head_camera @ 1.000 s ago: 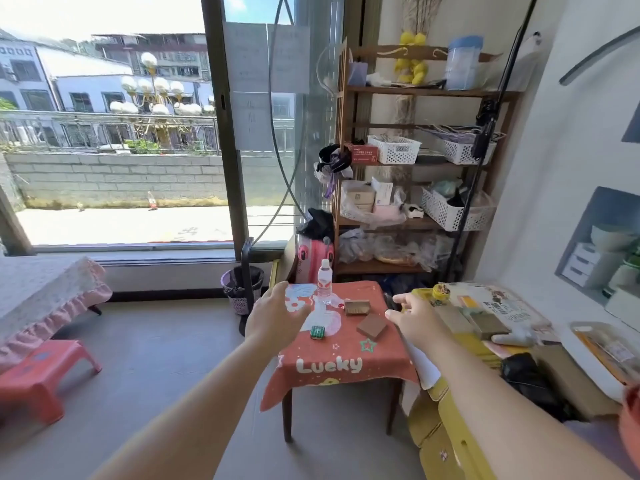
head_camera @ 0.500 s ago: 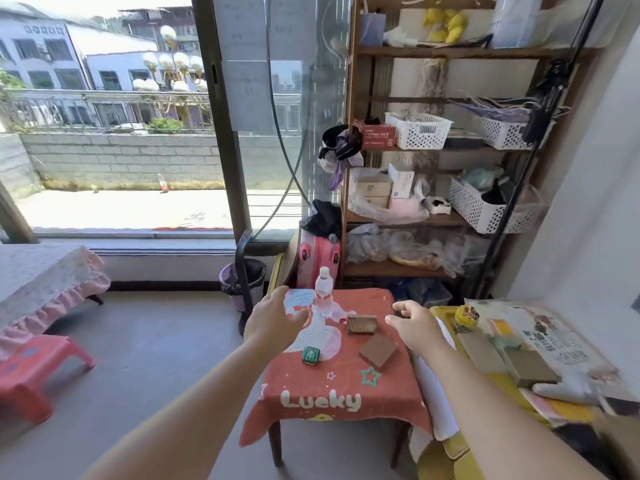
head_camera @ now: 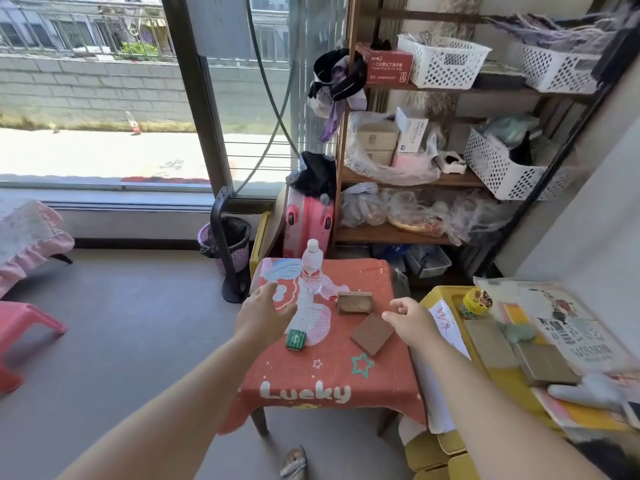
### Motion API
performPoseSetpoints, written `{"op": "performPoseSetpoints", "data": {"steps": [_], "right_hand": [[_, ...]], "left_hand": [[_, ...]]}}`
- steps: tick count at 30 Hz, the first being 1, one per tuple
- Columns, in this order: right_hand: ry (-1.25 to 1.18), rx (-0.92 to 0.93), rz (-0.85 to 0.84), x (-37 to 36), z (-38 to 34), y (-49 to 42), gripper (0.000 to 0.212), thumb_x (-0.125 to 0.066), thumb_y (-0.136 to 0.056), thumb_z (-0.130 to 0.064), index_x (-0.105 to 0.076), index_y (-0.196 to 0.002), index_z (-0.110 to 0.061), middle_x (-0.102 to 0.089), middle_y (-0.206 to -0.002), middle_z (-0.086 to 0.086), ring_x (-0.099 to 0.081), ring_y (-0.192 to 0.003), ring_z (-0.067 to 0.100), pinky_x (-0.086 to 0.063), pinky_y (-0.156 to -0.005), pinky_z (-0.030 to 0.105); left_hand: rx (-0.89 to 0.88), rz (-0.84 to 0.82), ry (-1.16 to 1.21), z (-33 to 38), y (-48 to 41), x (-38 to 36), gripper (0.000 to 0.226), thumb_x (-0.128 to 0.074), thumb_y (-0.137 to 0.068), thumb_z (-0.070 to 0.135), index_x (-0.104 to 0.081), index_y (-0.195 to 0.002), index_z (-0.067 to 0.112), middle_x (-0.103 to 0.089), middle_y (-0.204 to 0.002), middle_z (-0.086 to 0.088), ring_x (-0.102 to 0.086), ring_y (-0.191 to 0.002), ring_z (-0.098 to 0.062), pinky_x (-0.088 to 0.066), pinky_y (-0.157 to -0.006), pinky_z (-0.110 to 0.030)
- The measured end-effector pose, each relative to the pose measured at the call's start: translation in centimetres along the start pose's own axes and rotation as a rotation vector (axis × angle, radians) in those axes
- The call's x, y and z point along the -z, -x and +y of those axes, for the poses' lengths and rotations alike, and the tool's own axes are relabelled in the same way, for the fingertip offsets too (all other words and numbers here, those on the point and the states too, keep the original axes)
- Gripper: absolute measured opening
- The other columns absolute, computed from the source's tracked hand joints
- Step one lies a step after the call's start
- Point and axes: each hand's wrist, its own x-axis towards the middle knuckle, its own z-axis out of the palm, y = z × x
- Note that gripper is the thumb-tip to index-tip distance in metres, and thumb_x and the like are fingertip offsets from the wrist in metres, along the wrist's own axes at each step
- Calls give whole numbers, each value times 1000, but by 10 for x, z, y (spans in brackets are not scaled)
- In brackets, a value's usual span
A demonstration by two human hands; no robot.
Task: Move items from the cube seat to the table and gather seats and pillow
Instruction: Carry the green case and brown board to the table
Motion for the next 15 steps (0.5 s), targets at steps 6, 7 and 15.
{"op": "performPoseSetpoints", "data": {"steps": [6, 7, 15], "right_hand": [[29, -60, 7, -8, -15, -74, 41, -60, -87, -20, -55, -127, -10, -54, -132, 11, -52, -121, 25, -42, -96, 32], [39, -65, 1, -12, -17, -84, 41, -60, -87, -21, -55, -126, -11, -54, -132, 10, -52, -120, 25, -42, -96, 32], [115, -173, -31, -45, -32, -172, 37, -59, -86, -22, -57, -121, -12, -57, -126, 9, -54, -114, 25, -40, -82, 26]], "left_hand": [[65, -31, 38, -3, -76, -9, 62, -56, -88, 40, -38, -142, 17, -52, -138, -7, -49, -124, -24, -42, -98, -36], [72, -37, 51, -5, -86, -10, 62, -57, -88, 39, -38, -142, 16, -52, -137, -7, -51, -122, -25, -43, -98, -36], [134, -129, 81, -16, -189, -34, 59, -57, -90, 36, -39, -141, 12, -50, -140, -9, -52, -123, -25, -43, -96, -36]]}}
